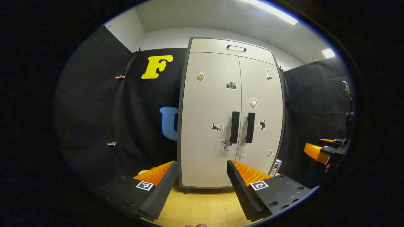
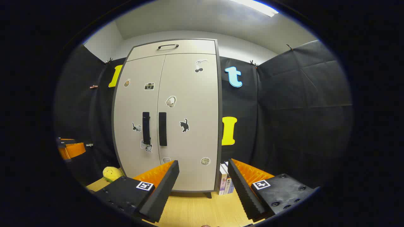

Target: Open the right door of the double-door shoe cabinet with the right hand, and open the left door with the left hand.

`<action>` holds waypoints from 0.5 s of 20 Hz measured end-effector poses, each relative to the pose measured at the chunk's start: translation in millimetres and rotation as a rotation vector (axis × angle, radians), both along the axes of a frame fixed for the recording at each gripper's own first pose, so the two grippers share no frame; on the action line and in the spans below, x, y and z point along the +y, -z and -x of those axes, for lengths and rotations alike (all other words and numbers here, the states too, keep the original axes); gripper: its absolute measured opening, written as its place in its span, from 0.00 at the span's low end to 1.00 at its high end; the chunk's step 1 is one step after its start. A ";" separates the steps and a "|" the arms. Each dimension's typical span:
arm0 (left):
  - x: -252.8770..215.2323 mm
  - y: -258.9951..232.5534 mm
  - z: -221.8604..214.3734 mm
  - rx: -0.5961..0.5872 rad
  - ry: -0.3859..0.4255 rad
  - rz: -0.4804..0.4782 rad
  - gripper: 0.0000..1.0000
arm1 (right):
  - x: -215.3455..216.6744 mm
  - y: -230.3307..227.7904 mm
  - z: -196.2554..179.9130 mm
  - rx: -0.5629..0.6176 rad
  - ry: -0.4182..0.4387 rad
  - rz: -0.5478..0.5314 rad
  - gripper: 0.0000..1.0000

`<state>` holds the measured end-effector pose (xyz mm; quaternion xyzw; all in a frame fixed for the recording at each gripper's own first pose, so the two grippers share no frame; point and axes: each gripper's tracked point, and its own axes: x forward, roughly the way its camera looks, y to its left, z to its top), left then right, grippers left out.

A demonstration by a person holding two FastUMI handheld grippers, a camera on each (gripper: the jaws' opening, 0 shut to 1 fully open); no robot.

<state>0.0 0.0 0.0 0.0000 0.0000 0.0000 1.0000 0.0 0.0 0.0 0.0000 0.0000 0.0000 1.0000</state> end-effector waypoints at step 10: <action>-2.9 12.5 -3.9 0.039 0.008 -0.028 0.95 | 12.3 2.4 -6.0 0.017 -0.036 0.004 0.98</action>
